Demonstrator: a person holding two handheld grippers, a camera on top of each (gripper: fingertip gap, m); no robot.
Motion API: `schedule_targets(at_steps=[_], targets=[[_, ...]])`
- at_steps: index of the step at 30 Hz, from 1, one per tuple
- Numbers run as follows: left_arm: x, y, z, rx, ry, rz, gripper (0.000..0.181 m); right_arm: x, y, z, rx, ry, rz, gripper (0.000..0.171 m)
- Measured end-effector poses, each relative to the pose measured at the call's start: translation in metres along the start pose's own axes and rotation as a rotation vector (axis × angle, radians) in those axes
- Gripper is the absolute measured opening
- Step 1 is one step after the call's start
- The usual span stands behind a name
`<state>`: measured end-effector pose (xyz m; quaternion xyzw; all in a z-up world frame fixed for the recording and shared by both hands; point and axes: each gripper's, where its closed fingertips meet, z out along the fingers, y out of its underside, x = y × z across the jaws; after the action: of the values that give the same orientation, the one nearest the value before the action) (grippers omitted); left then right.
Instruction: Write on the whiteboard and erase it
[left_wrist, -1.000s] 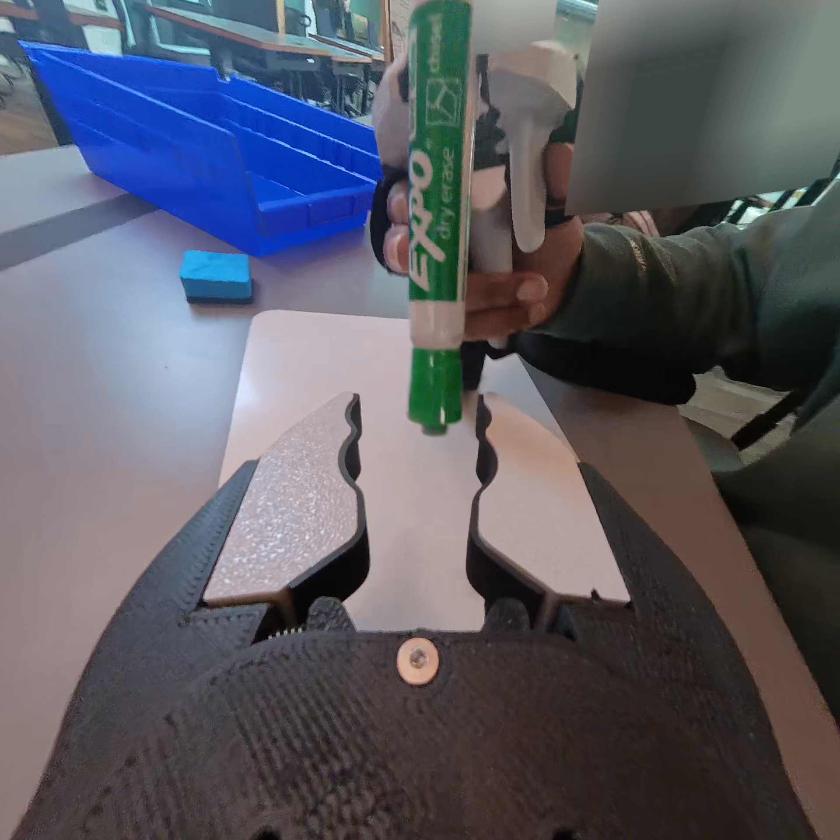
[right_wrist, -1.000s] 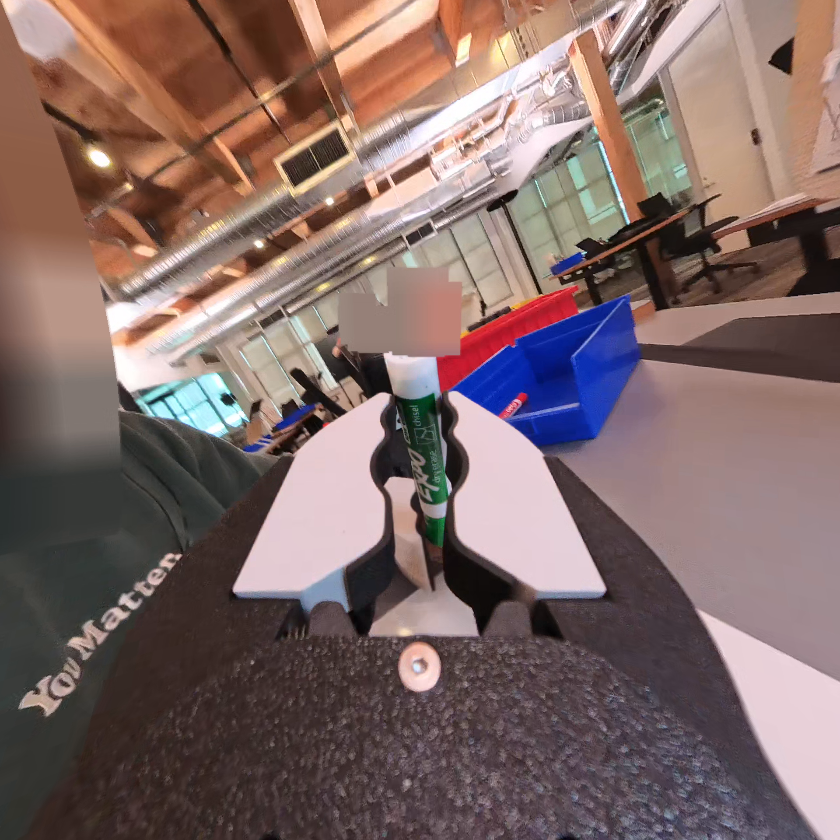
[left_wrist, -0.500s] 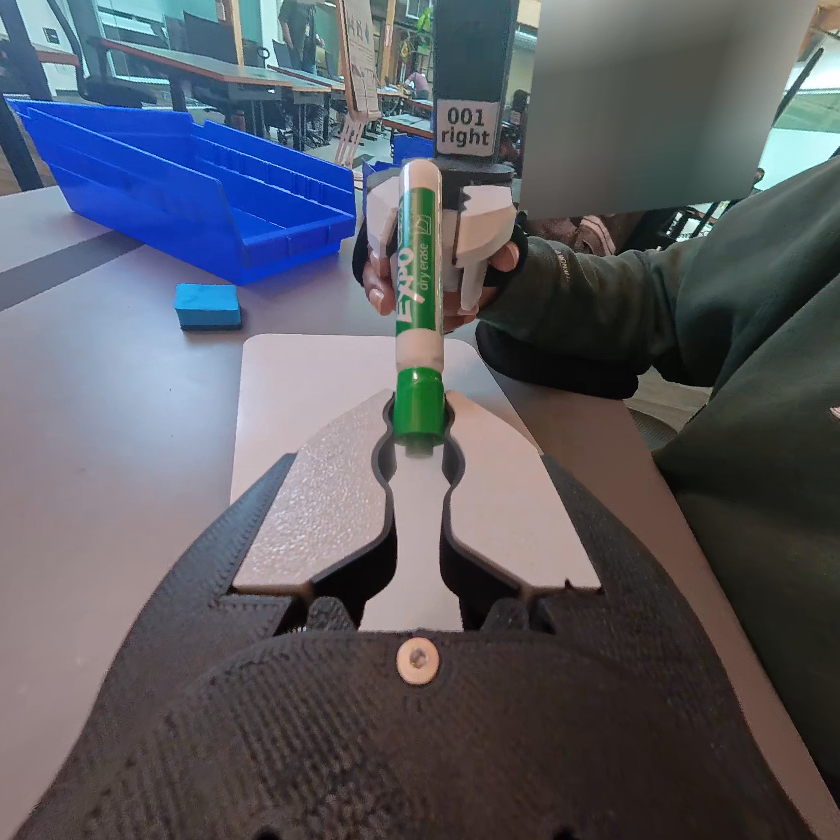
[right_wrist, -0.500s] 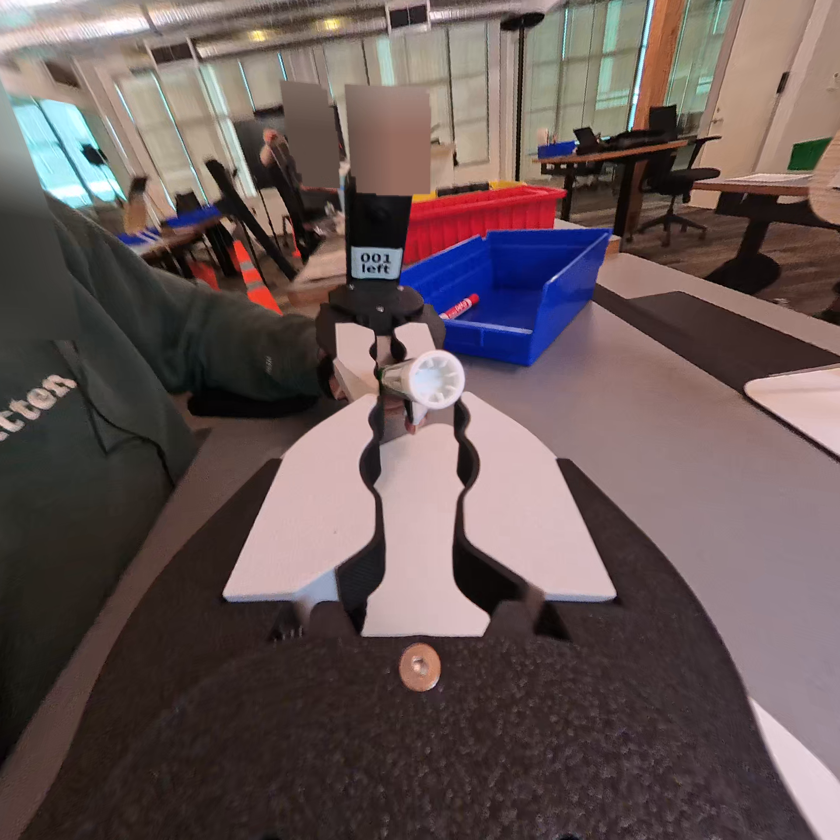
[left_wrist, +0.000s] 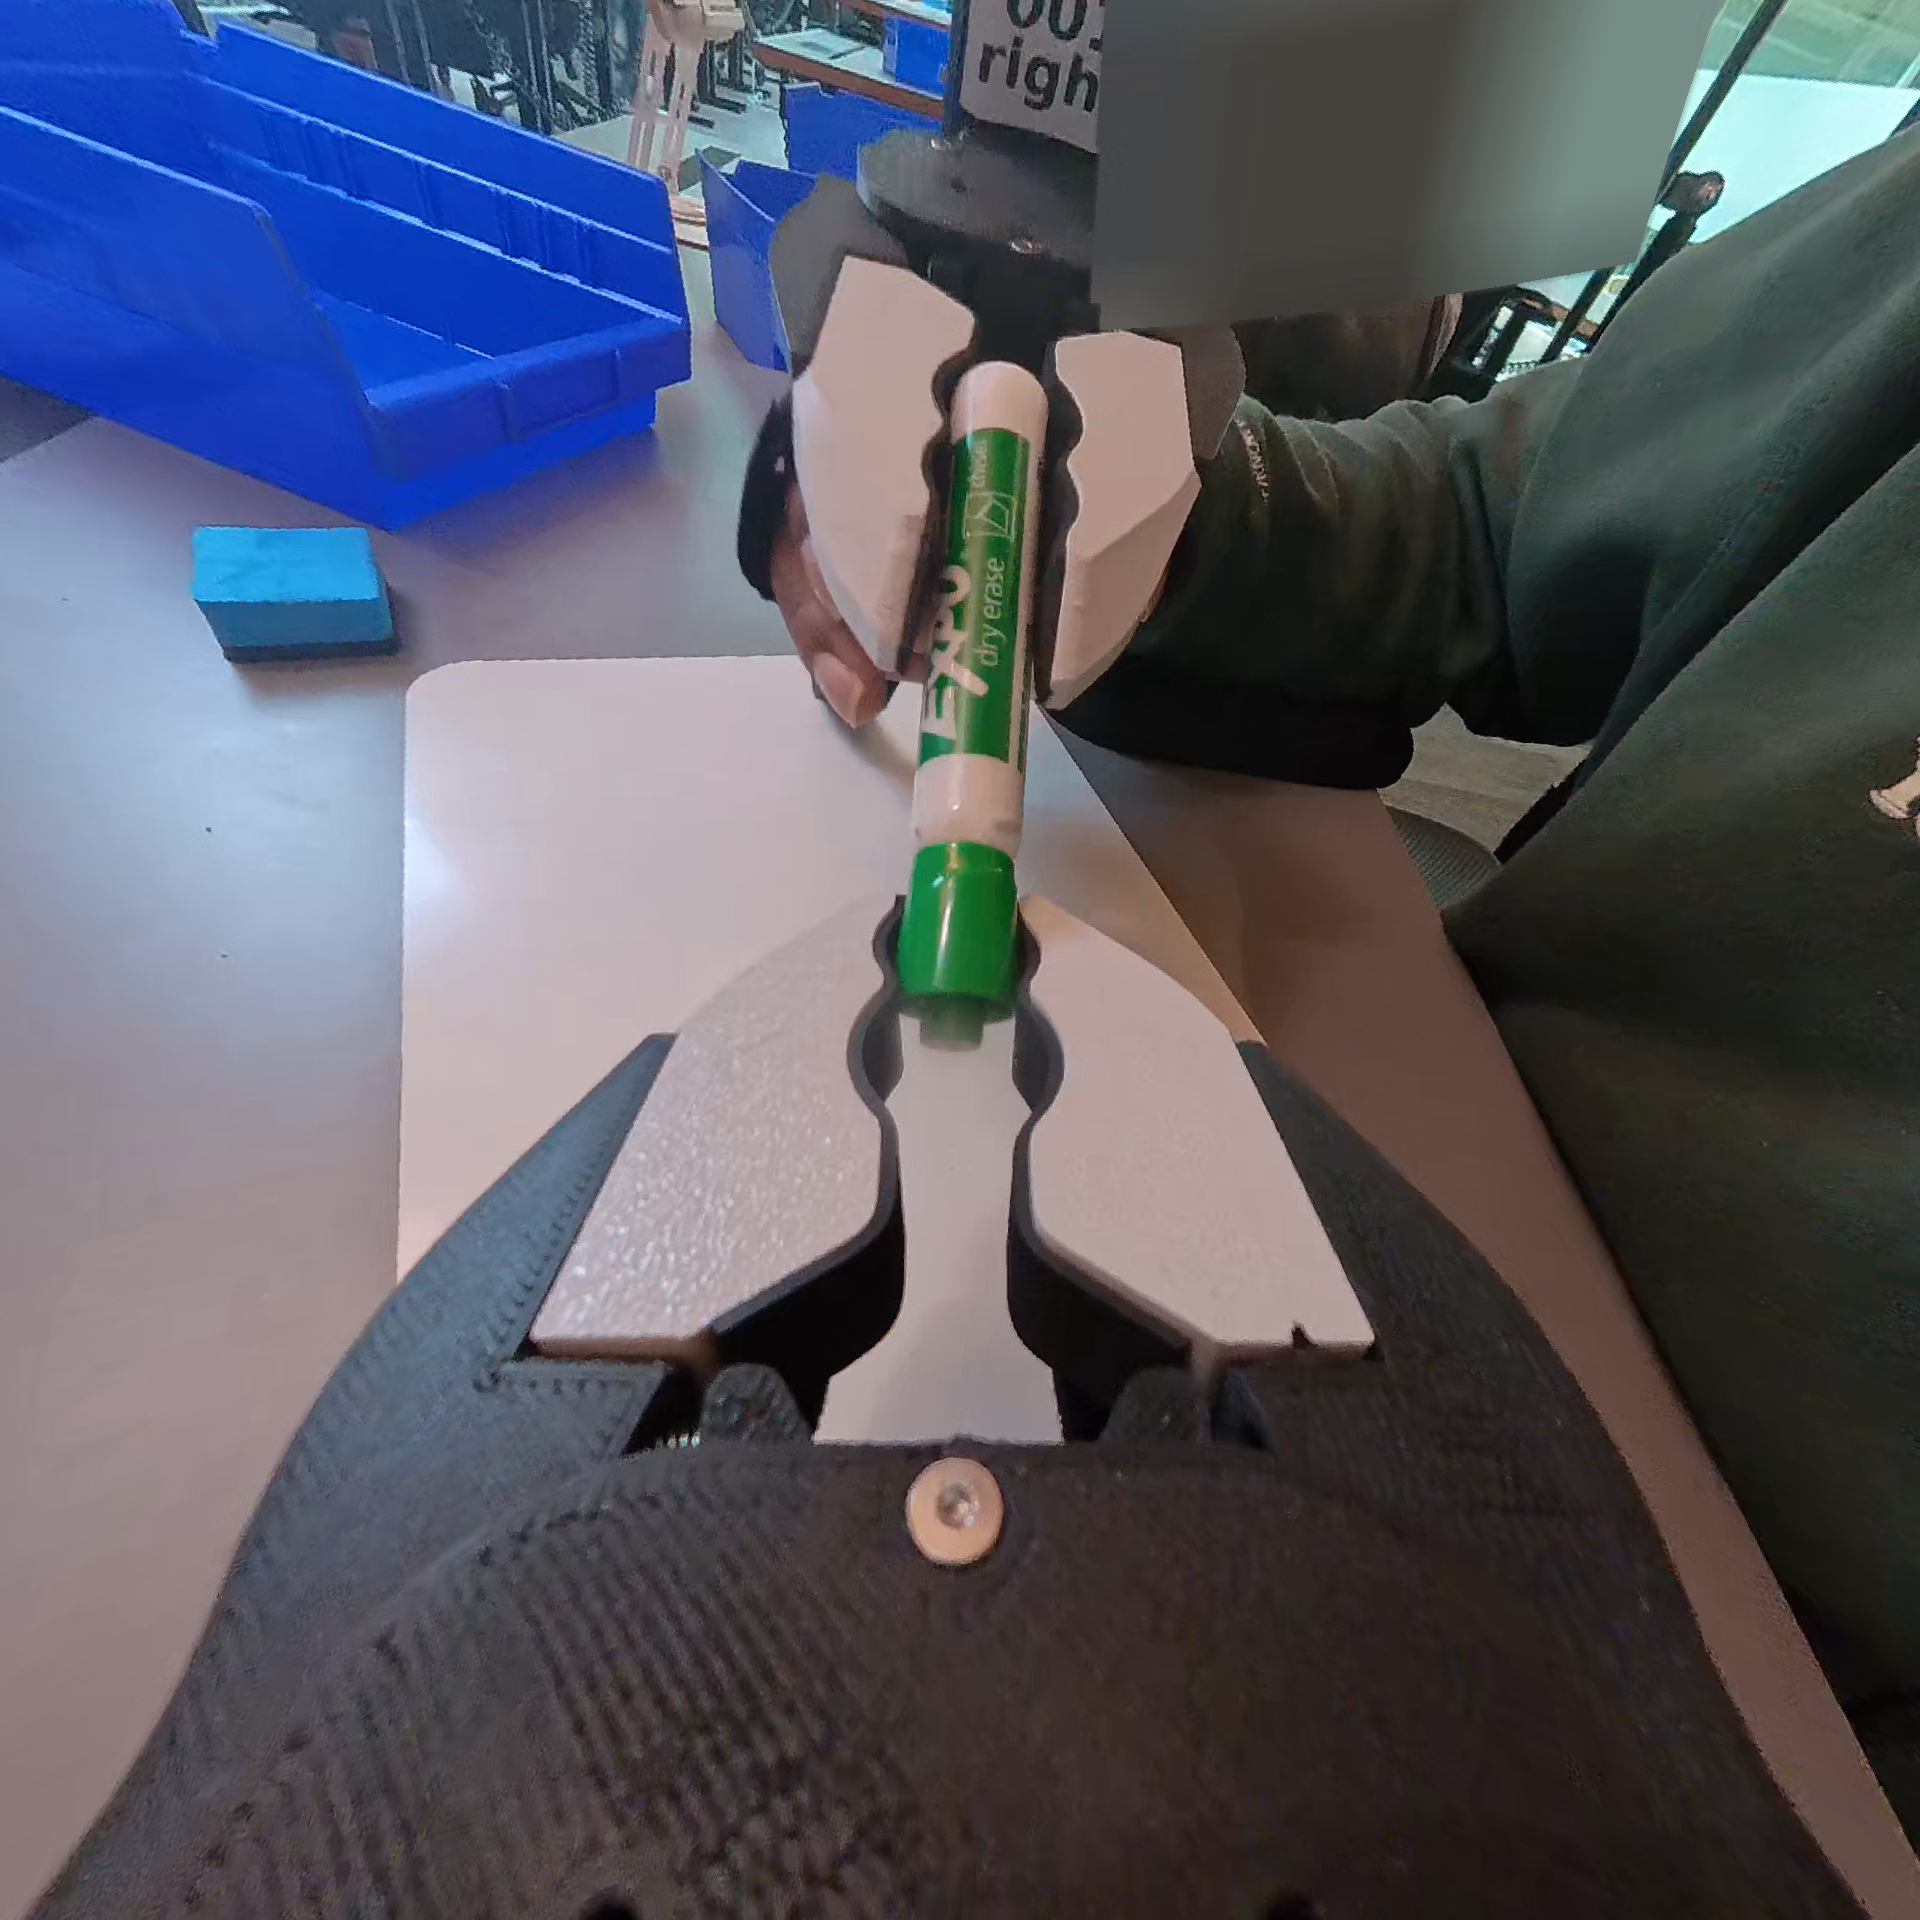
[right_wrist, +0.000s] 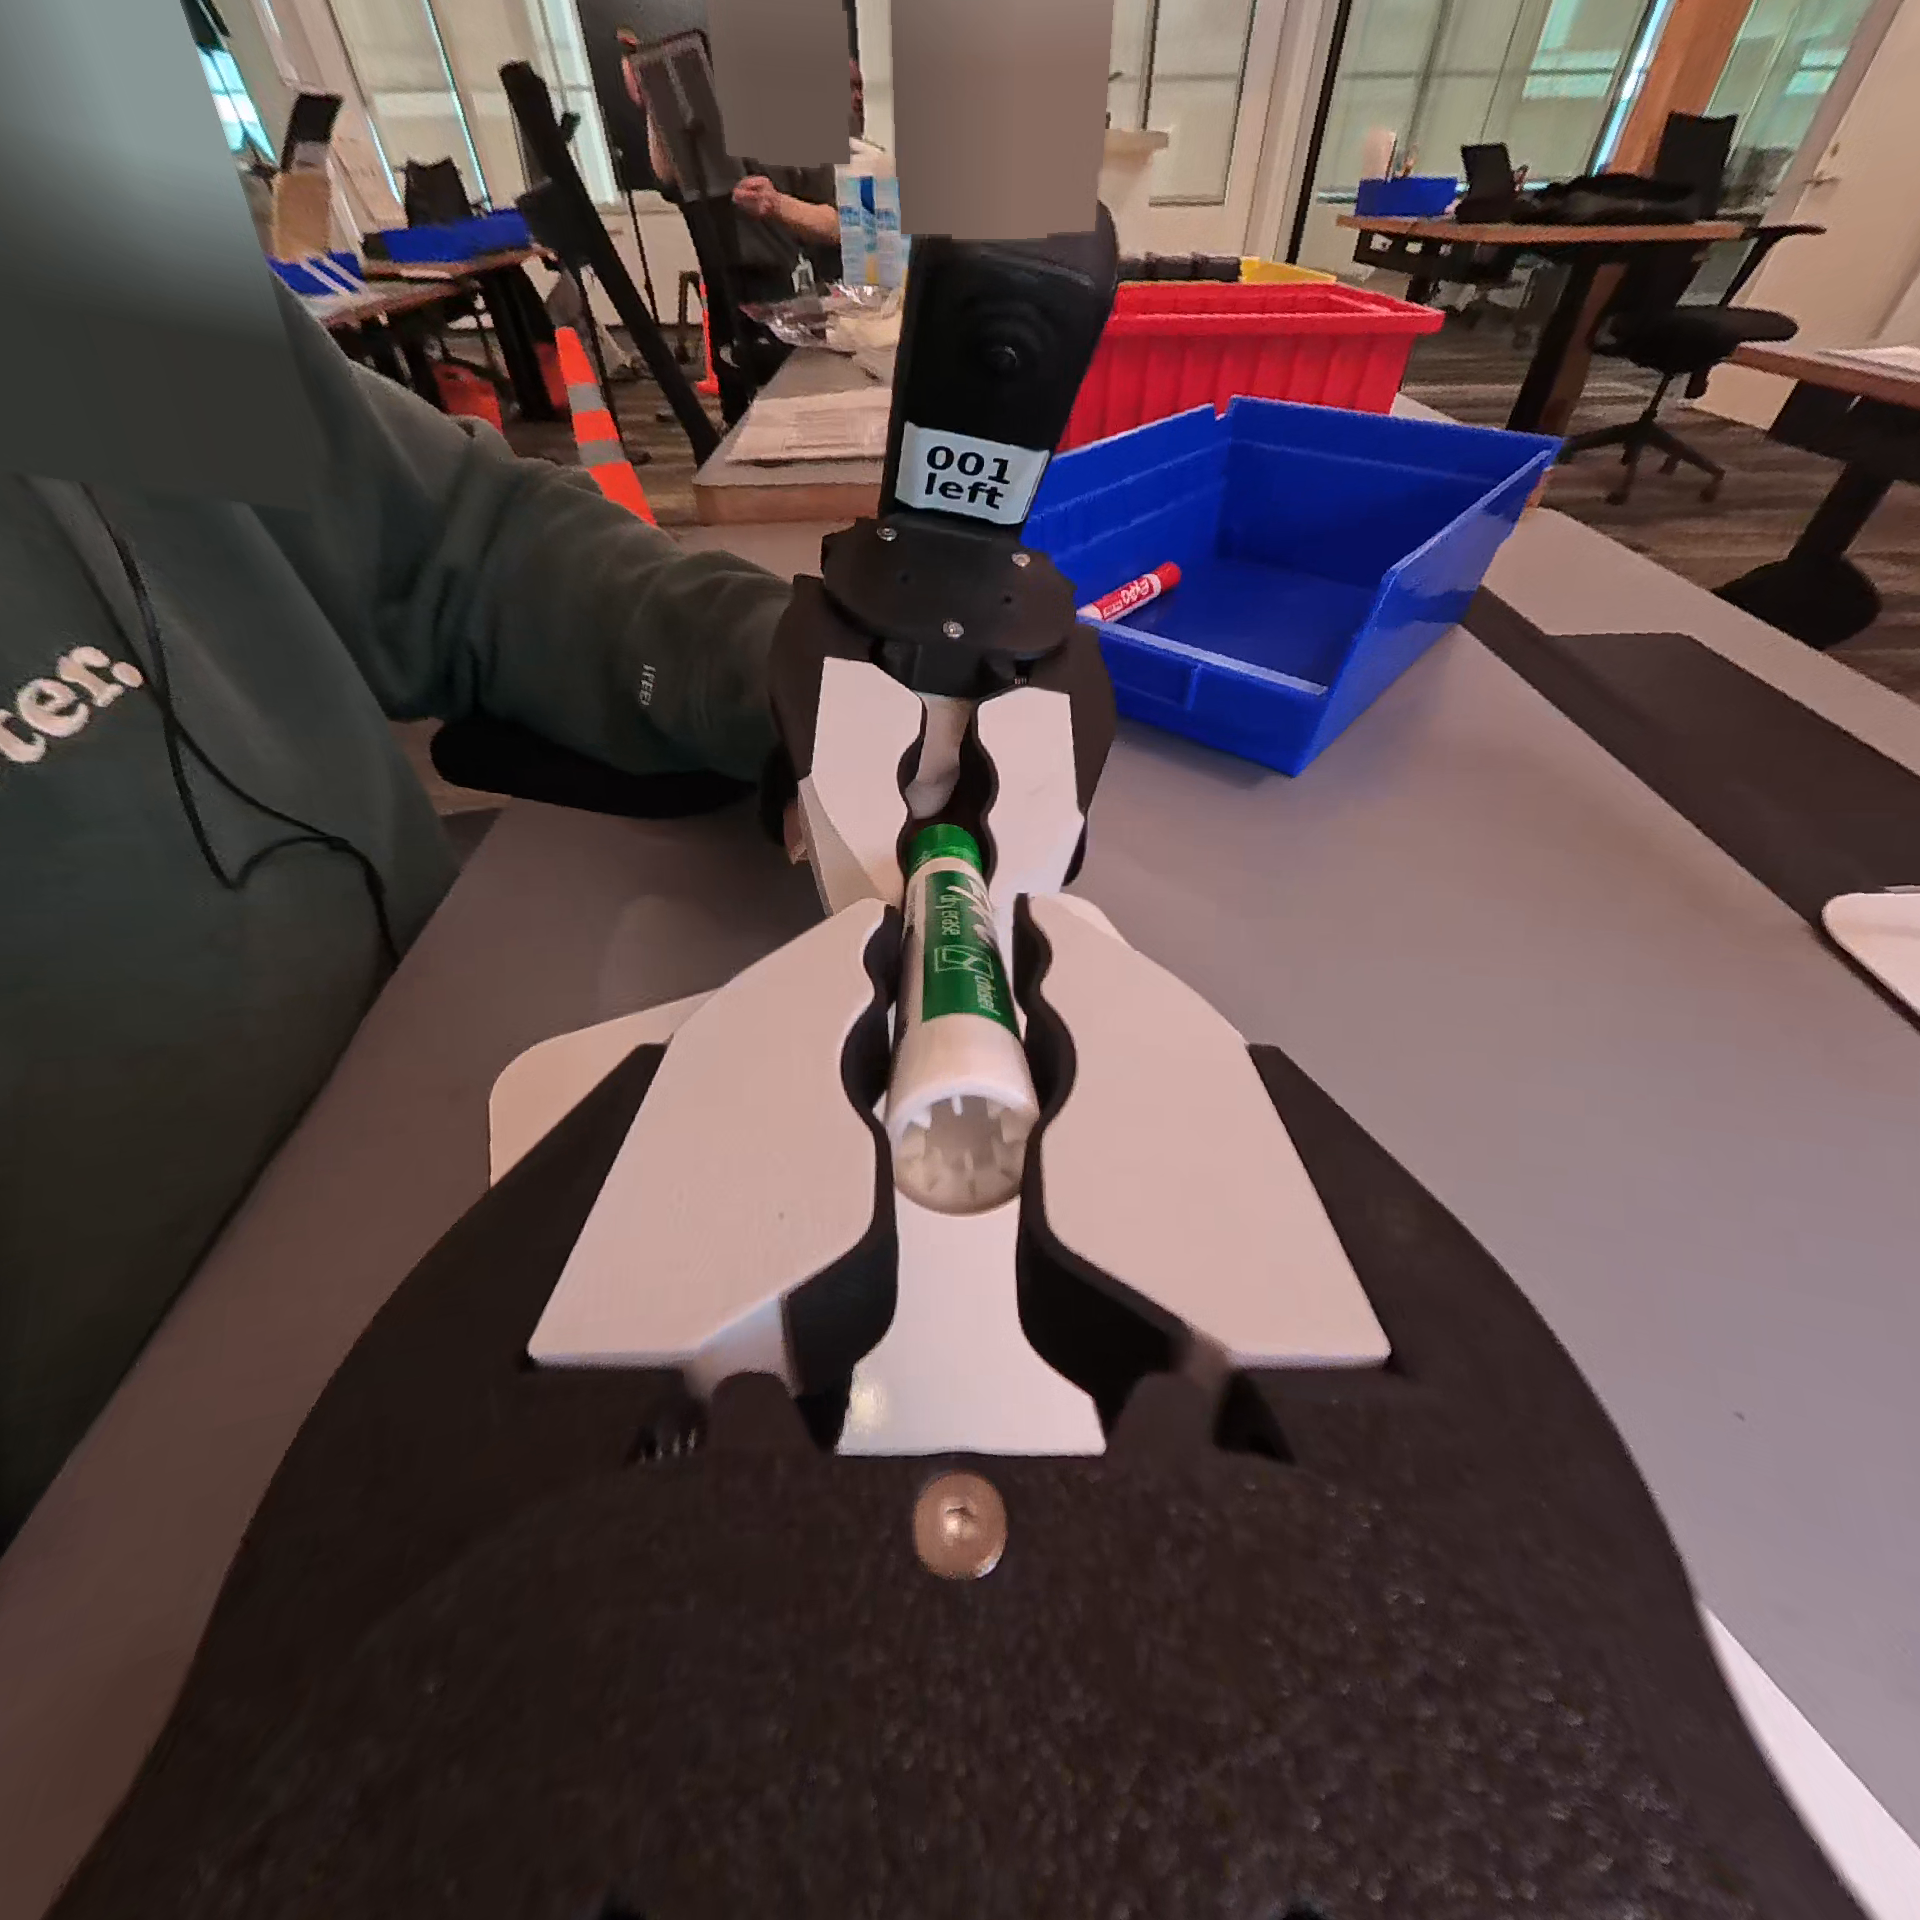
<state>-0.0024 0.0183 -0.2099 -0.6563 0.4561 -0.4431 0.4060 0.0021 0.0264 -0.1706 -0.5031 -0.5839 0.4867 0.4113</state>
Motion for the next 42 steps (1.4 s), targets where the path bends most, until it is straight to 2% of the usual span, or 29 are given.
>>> schedule_targets(at_steps=[8, 10, 17, 22, 26, 31, 42], targets=[[0.0, -0.029, -0.015, 0.203, 0.021, -0.045, 0.027, 0.002, -0.016, -0.005, 0.173, -0.04, 0.123, 0.02], [0.002, -0.032, -0.017, 0.216, 0.024, -0.038, 0.02, 0.003, -0.017, -0.005, 0.191, -0.042, 0.131, 0.02], [0.002, -0.043, -0.023, 0.284, 0.02, -0.052, 0.023, 0.003, -0.017, -0.005, 0.208, -0.045, 0.14, 0.02], [0.004, -0.044, -0.025, 0.258, 0.013, -0.037, 0.02, 0.002, -0.02, -0.005, 0.235, -0.05, 0.146, 0.02], [0.007, -0.043, -0.027, 0.236, 0.042, -0.038, 0.02, -0.003, -0.014, -0.002, 0.148, -0.051, 0.101, 0.021], [0.012, -0.039, -0.023, 0.214, 0.09, -0.064, 0.02, -0.012, -0.001, 0.014, 0.022, -0.019, 0.01, 0.043], [0.02, -0.04, -0.016, 0.245, 0.138, -0.124, 0.019, -0.018, -0.002, 0.024, 0.042, 0.01, -0.03, 0.04]])
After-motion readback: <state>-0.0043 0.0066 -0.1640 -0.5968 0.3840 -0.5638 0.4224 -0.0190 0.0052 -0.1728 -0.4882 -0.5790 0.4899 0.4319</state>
